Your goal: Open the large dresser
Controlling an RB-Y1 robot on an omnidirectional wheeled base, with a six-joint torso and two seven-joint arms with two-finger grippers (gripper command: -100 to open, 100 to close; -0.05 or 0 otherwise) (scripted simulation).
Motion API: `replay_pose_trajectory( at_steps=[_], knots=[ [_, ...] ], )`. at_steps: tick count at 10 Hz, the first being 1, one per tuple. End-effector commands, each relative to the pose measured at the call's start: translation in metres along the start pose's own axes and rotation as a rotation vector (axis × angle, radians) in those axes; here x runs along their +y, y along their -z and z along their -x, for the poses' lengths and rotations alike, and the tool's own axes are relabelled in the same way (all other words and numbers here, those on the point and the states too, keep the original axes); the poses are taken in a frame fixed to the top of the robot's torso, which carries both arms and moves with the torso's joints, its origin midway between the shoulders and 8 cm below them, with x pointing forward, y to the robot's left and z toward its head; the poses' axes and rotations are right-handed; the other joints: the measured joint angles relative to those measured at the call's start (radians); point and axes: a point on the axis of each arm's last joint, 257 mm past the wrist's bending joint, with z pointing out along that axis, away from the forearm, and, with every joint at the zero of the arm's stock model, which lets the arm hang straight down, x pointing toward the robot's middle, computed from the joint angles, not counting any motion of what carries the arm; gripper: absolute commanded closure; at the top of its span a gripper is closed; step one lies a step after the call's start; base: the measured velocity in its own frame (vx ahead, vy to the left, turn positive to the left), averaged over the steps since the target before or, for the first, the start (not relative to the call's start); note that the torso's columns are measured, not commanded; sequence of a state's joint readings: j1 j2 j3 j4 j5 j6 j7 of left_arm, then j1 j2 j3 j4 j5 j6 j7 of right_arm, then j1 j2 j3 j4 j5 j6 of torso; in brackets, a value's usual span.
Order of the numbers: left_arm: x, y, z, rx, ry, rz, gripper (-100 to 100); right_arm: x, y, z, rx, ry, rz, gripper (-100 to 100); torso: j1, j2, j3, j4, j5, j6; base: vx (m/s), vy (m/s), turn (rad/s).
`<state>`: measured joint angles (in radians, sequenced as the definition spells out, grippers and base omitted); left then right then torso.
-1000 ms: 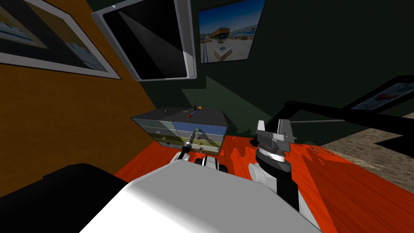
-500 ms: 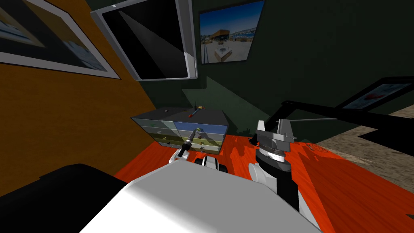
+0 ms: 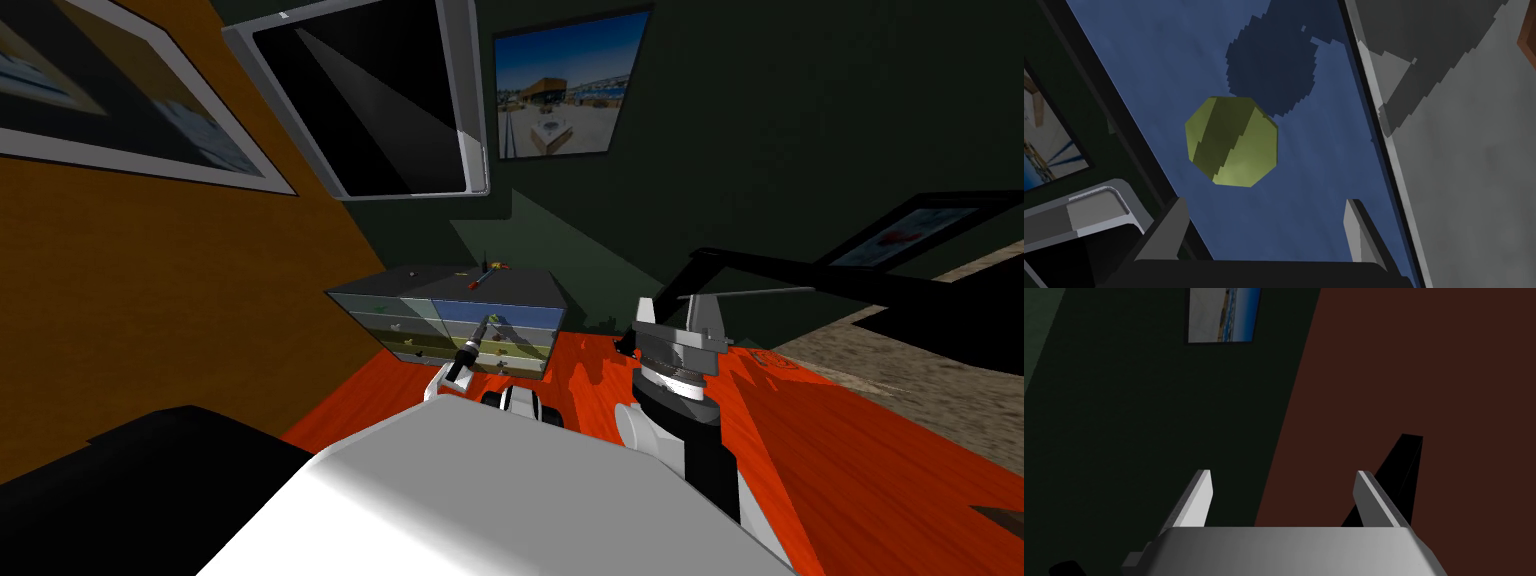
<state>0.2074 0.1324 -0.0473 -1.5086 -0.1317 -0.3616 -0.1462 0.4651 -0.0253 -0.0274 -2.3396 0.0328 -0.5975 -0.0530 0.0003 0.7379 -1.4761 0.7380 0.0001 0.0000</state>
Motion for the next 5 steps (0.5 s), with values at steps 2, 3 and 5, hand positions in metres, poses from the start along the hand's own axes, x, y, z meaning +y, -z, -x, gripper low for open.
replay_pose_trajectory(
  at_steps=[2, 3, 5],
  knots=[
    [-0.005, -0.011, -0.002, 0.015, 0.002, 0.020, -100, 0.000, 0.000, 0.000, 0.000, 0.000, 0.000, 0, 0.000, 0.001, 0.000, 0.000, 0.000, 0.000, -0.045, 0.048, -0.028],
    [-0.006, -0.014, -0.002, 0.020, 0.000, 0.026, -100, 0.000, 0.000, 0.000, 0.000, 0.000, 0.000, 0, -0.001, 0.000, 0.000, 0.000, 0.000, 0.000, -0.039, 0.029, -0.029],
    [-0.010, -0.020, -0.003, 0.027, 0.002, 0.036, -100, 0.000, 0.000, 0.000, 0.000, 0.000, 0.000, 0, -0.001, 0.000, 0.000, 0.000, 0.000, 0.000, -0.039, 0.031, -0.026]
  ],
)
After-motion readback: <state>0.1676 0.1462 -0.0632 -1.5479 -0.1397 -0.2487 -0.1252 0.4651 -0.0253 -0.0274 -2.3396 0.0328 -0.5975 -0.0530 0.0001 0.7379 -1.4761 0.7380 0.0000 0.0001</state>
